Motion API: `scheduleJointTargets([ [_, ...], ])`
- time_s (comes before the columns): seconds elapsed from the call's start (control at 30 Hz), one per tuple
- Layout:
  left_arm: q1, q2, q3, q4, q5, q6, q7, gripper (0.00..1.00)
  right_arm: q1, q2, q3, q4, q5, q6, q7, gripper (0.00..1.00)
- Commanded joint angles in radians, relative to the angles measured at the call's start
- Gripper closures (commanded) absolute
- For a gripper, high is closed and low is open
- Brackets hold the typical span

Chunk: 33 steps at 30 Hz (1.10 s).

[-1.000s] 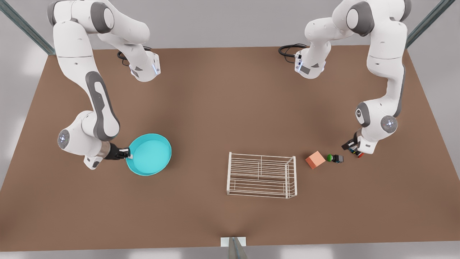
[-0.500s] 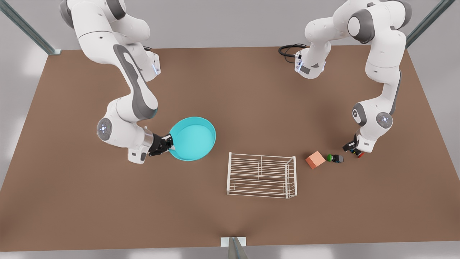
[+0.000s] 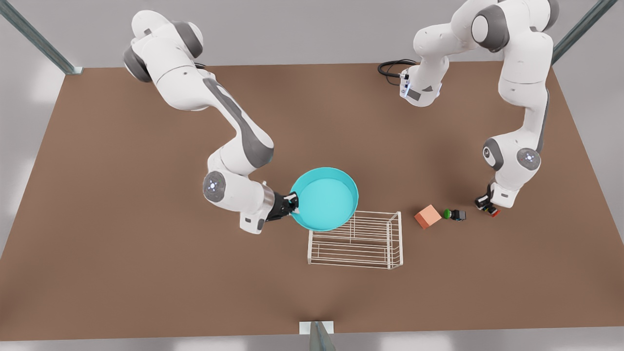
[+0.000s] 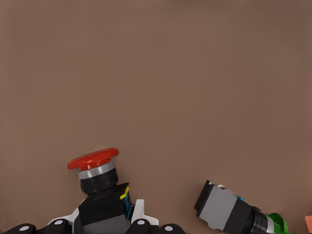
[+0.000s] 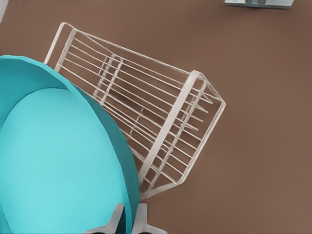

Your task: Place the plate on the shelf with right arm and place the red button switch in the plate with left arm

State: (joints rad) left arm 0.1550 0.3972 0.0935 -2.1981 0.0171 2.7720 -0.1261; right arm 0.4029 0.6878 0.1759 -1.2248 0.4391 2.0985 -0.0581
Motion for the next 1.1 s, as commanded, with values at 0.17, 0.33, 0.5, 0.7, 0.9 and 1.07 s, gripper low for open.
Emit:
scheduleJointTargets([
  [0.17,-0.005,-0.100,-0.284,0.529,-0.008,-0.934,-0.437,0.64,0.077,0.122,-0.004,0.085,-0.010,0.207,0.466,0.82],
  [0.33,-0.006,-0.095,-0.393,0.598,-0.095,-0.965,-0.647,0.64,0.106,0.180,-0.035,0.128,-0.010,0.270,0.474,0.81],
  [0.5,-0.118,-0.040,-0.485,0.604,-0.140,-0.743,-1.013,0.64,0.148,0.197,-0.101,0.151,-0.008,0.327,0.506,0.77],
  [0.7,-0.255,0.104,-0.485,0.715,-0.135,-0.430,-1.293,0.64,0.148,-0.091,-0.274,0.136,0.210,-0.061,0.532,0.00],
  [0.9,-0.293,0.209,-0.483,0.715,-0.089,-0.241,-1.297,0.63,-0.102,-0.263,-0.335,-0.022,-0.335,-0.597,-0.048,0.00],
  [1.07,-0.292,0.213,-0.480,0.702,0.113,-0.241,-1.230,0.00,-0.210,-0.220,-0.340,-0.022,-0.392,-0.618,-0.140,0.00],
])
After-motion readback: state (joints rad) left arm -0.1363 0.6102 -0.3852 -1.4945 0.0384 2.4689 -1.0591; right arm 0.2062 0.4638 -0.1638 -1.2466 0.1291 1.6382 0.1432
